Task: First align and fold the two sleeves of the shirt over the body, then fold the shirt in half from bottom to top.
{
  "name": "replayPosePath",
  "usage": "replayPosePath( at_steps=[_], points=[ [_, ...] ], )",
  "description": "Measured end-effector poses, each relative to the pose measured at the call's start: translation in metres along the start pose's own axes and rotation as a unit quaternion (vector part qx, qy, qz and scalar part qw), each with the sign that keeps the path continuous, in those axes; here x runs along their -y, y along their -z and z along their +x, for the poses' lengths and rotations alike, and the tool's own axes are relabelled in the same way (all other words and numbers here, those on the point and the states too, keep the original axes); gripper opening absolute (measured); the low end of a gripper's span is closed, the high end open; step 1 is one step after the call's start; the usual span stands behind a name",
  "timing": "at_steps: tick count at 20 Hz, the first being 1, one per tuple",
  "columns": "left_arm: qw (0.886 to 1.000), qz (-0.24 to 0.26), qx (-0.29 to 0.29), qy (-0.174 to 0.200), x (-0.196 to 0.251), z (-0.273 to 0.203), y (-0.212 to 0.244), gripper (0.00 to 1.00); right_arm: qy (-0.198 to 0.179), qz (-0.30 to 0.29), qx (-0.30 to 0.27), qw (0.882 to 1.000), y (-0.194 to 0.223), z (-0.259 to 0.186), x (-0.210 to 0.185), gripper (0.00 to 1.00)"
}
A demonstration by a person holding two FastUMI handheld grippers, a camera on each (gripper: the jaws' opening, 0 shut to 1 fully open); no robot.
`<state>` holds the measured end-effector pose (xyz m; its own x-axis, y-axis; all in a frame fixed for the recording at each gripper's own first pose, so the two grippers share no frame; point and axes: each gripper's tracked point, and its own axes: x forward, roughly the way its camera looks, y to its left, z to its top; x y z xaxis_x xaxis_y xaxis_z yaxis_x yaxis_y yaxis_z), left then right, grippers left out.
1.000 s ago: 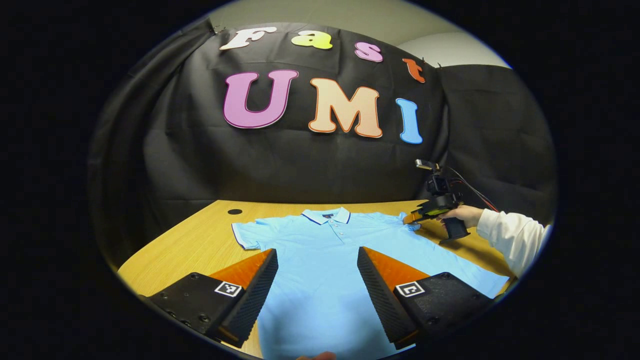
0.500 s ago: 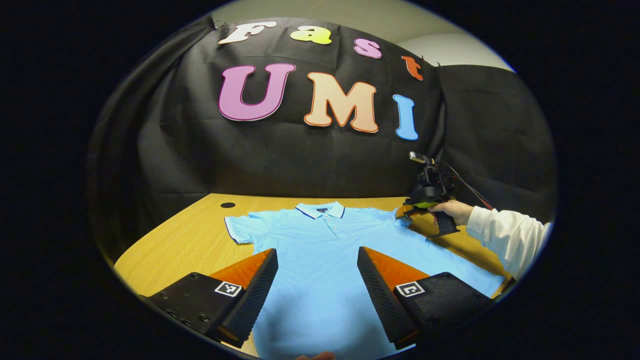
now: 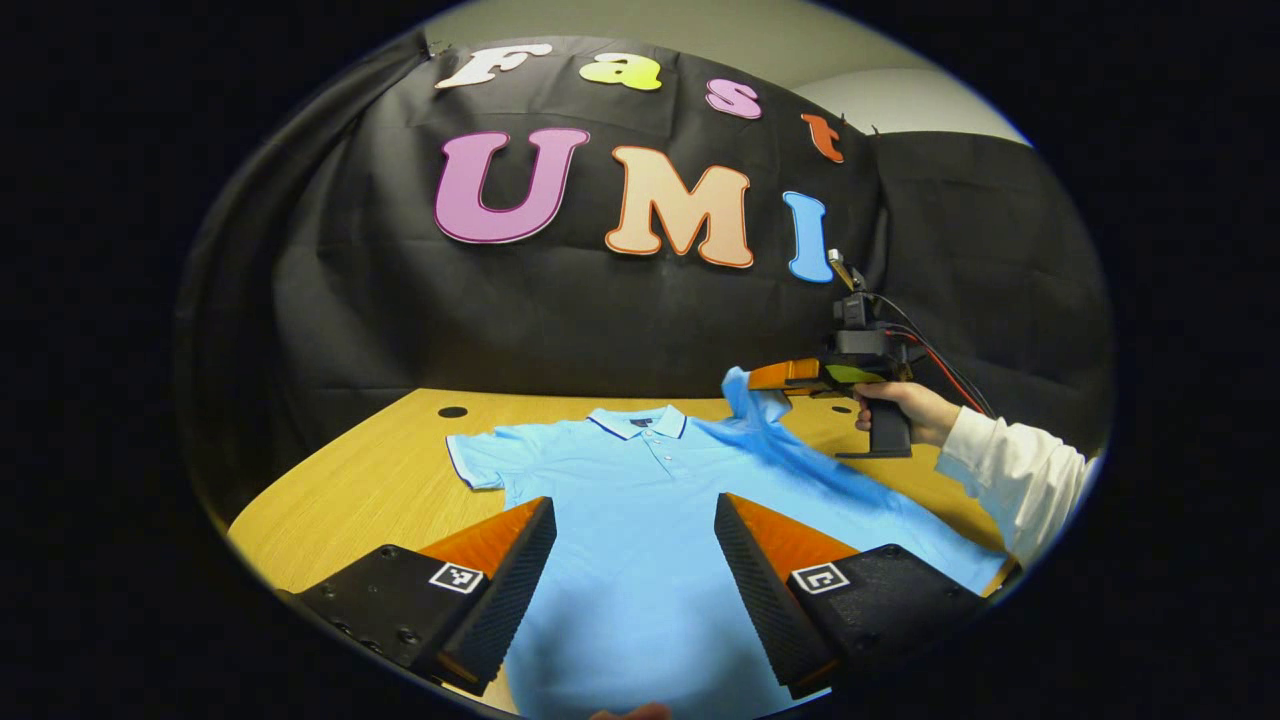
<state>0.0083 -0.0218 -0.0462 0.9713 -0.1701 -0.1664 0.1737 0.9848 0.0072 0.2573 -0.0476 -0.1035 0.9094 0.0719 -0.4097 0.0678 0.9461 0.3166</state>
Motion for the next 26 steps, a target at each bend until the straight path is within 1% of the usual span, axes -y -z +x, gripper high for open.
replayPosePath(
  at_steps=[2,4,6,8,11,12,13,16,17,18,19,22,24,26],
  points=[
    [1.000,0.002,-0.001,-0.003,-0.001,0.000,0.000,0.95,-0.018,-0.023,-0.020,0.999,0.023,0.005,-0.018,0.03],
    [1.000,0.006,-0.002,-0.004,-0.005,-0.001,0.001,0.95,-0.030,-0.031,-0.044,0.998,0.044,0.010,-0.030,0.03],
    [1.000,0.010,0.000,-0.010,-0.009,-0.003,-0.002,0.95,-0.034,-0.042,-0.063,0.997,0.060,0.015,-0.037,0.03],
    [1.000,0.014,0.004,-0.013,-0.012,-0.003,-0.004,0.95,-0.038,-0.045,-0.072,0.996,0.065,0.017,-0.040,0.03],
    [1.000,0.014,0.004,-0.016,-0.013,-0.001,-0.004,0.95,-0.038,-0.033,-0.093,0.994,0.078,0.018,-0.037,0.03],
    [1.000,0.013,0.003,-0.016,-0.012,0.000,-0.005,0.95,-0.042,-0.030,-0.098,0.994,0.081,0.018,-0.037,0.04],
    [1.000,0.012,0.002,-0.016,-0.012,0.000,-0.003,0.95,-0.042,-0.030,-0.102,0.993,0.084,0.017,-0.035,0.14],
    [1.000,0.014,0.004,-0.021,-0.017,-0.002,-0.005,0.95,-0.057,-0.035,-0.105,0.992,0.085,0.012,-0.043,0.48],
    [1.000,0.015,0.006,-0.025,-0.019,-0.002,-0.005,0.95,-0.060,-0.040,-0.104,0.992,0.084,0.008,-0.046,0.72],
    [0.999,0.016,0.006,-0.029,-0.022,-0.002,-0.006,0.95,-0.062,-0.045,-0.102,0.992,0.083,0.003,-0.048,0.80],
    [0.999,0.017,0.006,-0.033,-0.025,-0.001,-0.006,0.95,-0.067,-0.049,-0.098,0.992,0.079,-0.003,-0.051,0.94],
    [0.999,0.003,0.007,-0.041,-0.038,0.004,-0.009,0.95,-0.076,-0.048,-0.076,0.993,0.068,-0.029,-0.056,0.97],
    [0.999,-0.017,-0.010,-0.045,-0.050,0.013,-0.005,0.95,-0.072,-0.058,-0.053,0.994,0.059,-0.053,-0.051,0.97],
    [0.998,-0.016,-0.024,-0.056,-0.067,0.021,-0.006,0.95,-0.067,-0.067,-0.023,0.995,0.050,-0.081,-0.044,0.97]
  ],
)
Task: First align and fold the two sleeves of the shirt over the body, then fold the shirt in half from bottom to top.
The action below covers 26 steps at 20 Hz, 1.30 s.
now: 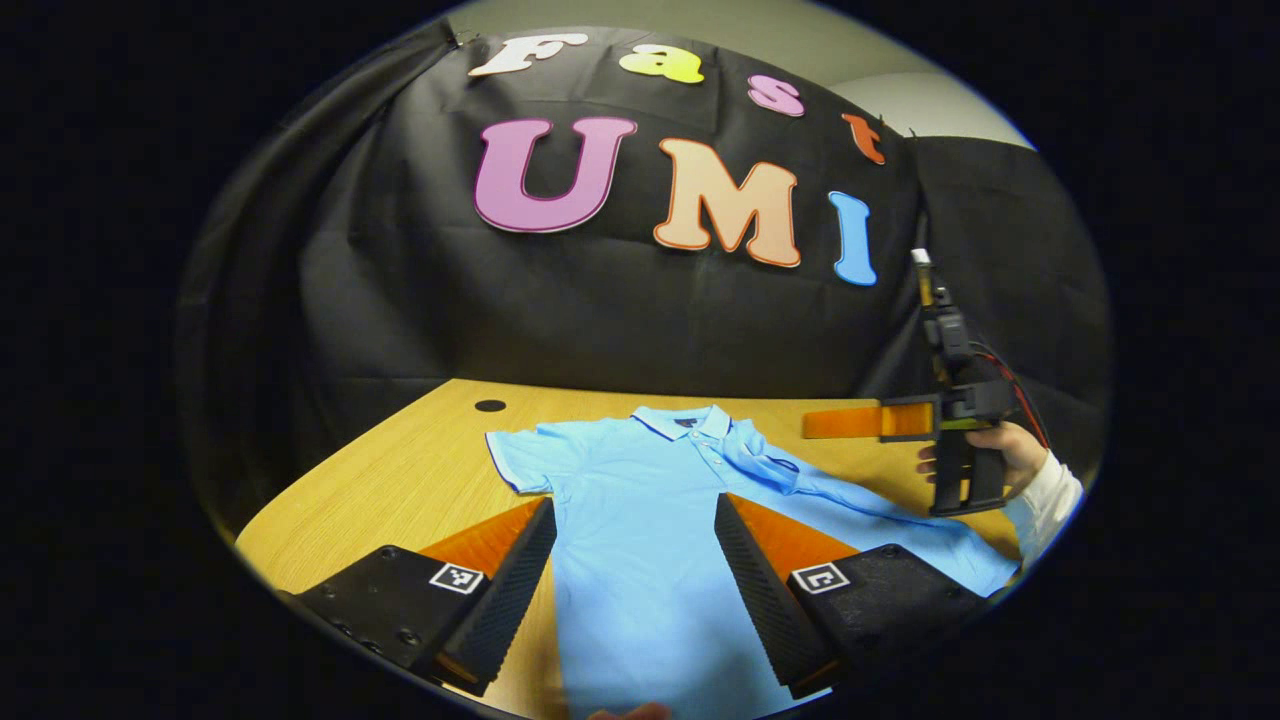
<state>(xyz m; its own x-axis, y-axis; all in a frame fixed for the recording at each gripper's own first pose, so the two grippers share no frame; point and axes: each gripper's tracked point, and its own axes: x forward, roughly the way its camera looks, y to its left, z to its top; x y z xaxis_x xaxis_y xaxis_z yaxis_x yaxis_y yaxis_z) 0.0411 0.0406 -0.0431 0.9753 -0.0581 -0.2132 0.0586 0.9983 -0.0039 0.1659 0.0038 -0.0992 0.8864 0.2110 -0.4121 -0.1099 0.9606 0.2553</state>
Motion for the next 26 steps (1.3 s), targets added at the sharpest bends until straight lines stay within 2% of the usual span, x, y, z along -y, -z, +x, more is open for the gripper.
replayPosePath(
  at_steps=[5,6,9,13,15,19,26],
  points=[
    [0.998,0.045,-0.021,-0.025,-0.042,0.049,-0.022,0.95,0.026,-0.019,0.053,0.998,0.005,-0.068,0.013,0.97],
    [0.998,0.038,-0.035,-0.037,-0.051,0.059,-0.022,0.95,0.024,-0.015,0.059,0.998,0.011,-0.079,0.012,0.97],
    [0.998,0.007,-0.059,-0.038,-0.063,0.092,-0.024,0.95,0.025,-0.007,0.070,0.997,0.025,-0.106,0.014,0.97],
    [0.993,0.000,-0.098,-0.066,-0.090,0.139,-0.018,0.95,0.033,0.006,0.088,0.996,0.026,-0.136,0.017,0.97],
    [0.990,-0.012,-0.121,-0.077,-0.101,0.156,-0.010,0.95,0.035,0.004,0.098,0.995,0.020,-0.150,0.017,0.97],
    [0.980,-0.014,-0.170,-0.098,-0.120,0.177,0.020,0.95,0.063,-0.016,0.123,0.990,0.004,-0.168,0.028,0.97],
    [0.974,-0.004,-0.200,-0.107,-0.130,0.190,0.048,0.95,0.076,-0.028,0.133,0.988,-0.001,-0.184,0.035,0.97]
  ],
)
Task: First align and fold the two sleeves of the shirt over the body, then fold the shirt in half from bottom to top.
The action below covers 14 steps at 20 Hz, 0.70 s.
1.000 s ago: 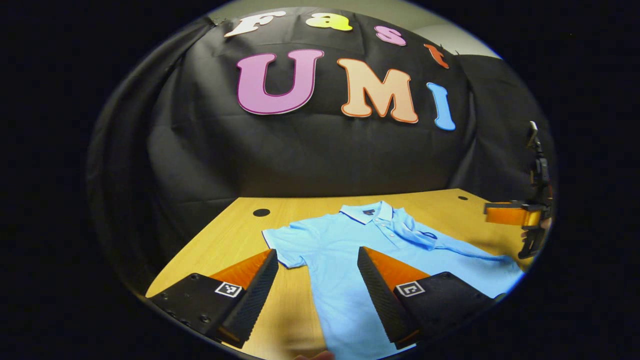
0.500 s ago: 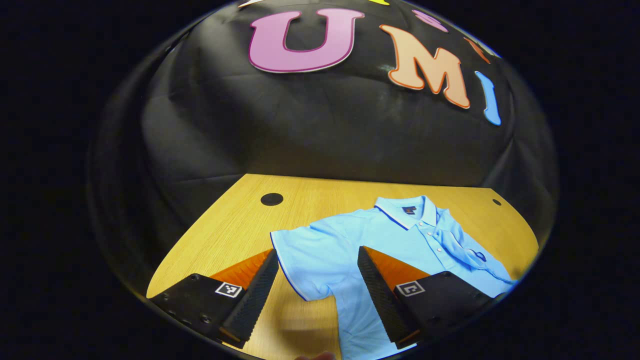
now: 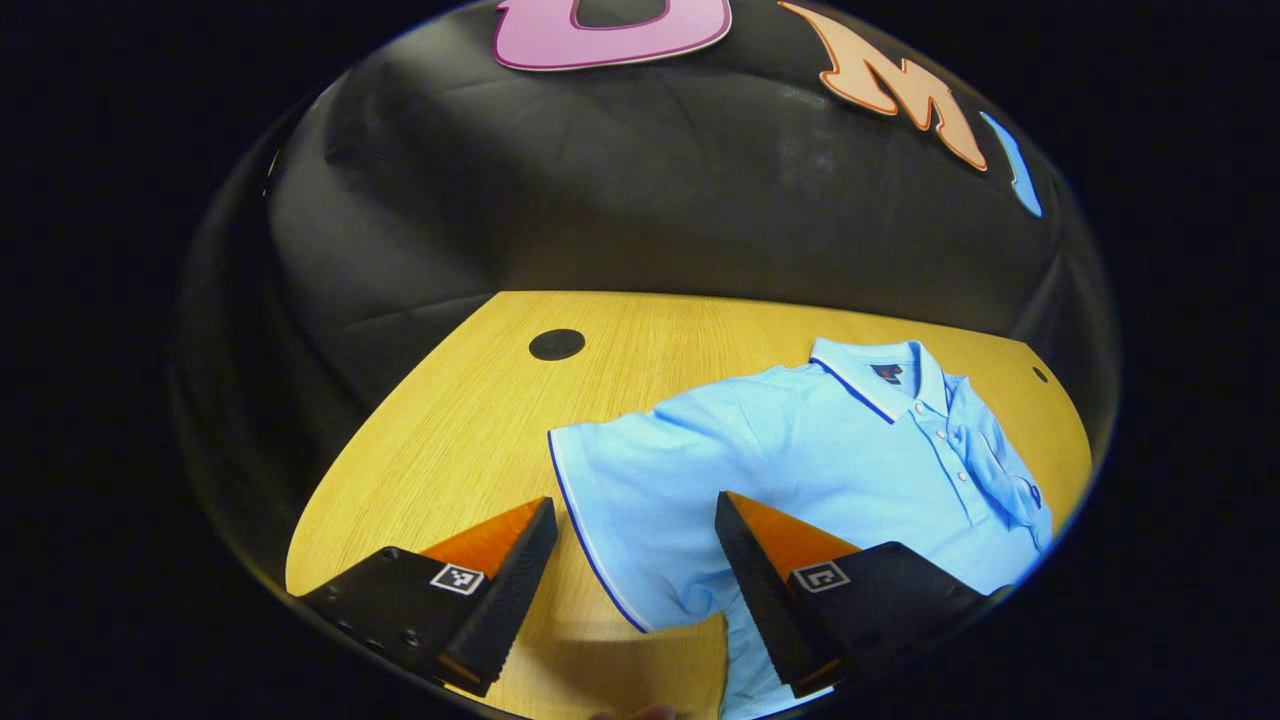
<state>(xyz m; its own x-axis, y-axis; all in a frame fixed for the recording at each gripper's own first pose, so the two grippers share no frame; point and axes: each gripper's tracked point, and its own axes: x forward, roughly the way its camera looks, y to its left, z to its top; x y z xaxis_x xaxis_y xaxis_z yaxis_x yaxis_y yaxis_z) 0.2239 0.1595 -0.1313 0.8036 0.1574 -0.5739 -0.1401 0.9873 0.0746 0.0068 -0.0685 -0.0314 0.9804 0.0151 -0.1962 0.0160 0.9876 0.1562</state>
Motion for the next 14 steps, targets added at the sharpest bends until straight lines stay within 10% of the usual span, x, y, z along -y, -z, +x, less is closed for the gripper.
replayPosePath(
  at_steps=[10,14],
  points=[
    [1.000,0.003,-0.008,0.006,0.003,0.007,0.006,0.91,0.008,0.012,0.002,1.000,-0.001,-0.002,0.009,0.97],
    [1.000,0.004,-0.009,0.023,0.012,0.007,0.006,0.66,0.008,0.023,0.000,1.000,0.002,-0.002,0.010,0.97]
  ],
)
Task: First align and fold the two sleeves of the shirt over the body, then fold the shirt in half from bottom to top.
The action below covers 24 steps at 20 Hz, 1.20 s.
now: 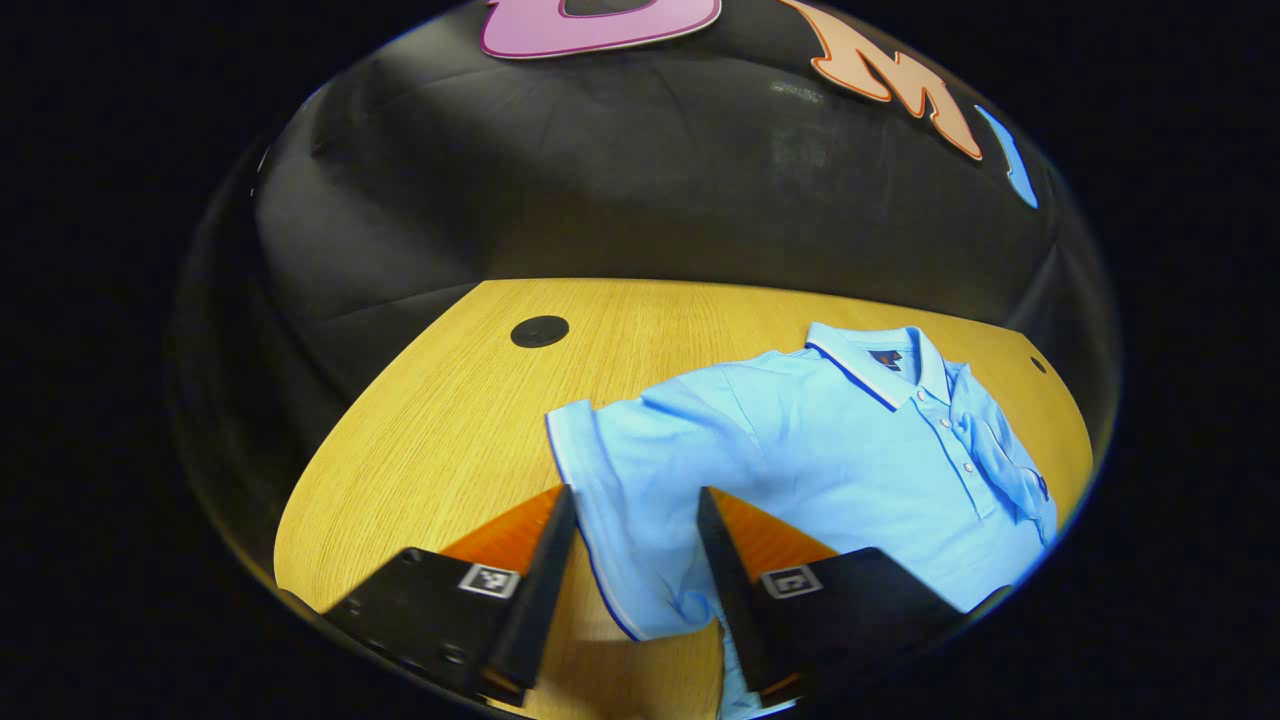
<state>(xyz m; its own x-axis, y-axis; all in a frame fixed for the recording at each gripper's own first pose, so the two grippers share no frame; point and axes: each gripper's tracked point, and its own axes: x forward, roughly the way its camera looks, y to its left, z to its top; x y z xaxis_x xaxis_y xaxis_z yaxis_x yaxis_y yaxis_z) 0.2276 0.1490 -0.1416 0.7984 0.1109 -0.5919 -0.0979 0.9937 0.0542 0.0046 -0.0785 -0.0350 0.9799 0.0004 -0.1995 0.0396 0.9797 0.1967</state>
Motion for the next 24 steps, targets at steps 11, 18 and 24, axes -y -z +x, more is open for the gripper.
replayPosePath(
  at_steps=[11,18,24],
  points=[
    [0.999,0.025,0.013,0.019,0.034,-0.015,-0.030,0.00,-0.007,-0.009,-0.019,1.000,0.016,0.004,-0.004,0.97],
    [0.989,0.106,0.063,0.083,0.124,-0.048,-0.068,0.00,-0.006,-0.010,-0.032,0.999,0.027,0.007,-0.002,0.92],
    [0.965,0.209,0.052,0.146,0.222,-0.051,-0.030,0.00,-0.004,-0.012,-0.038,0.999,0.025,0.006,-0.001,0.97]
  ],
)
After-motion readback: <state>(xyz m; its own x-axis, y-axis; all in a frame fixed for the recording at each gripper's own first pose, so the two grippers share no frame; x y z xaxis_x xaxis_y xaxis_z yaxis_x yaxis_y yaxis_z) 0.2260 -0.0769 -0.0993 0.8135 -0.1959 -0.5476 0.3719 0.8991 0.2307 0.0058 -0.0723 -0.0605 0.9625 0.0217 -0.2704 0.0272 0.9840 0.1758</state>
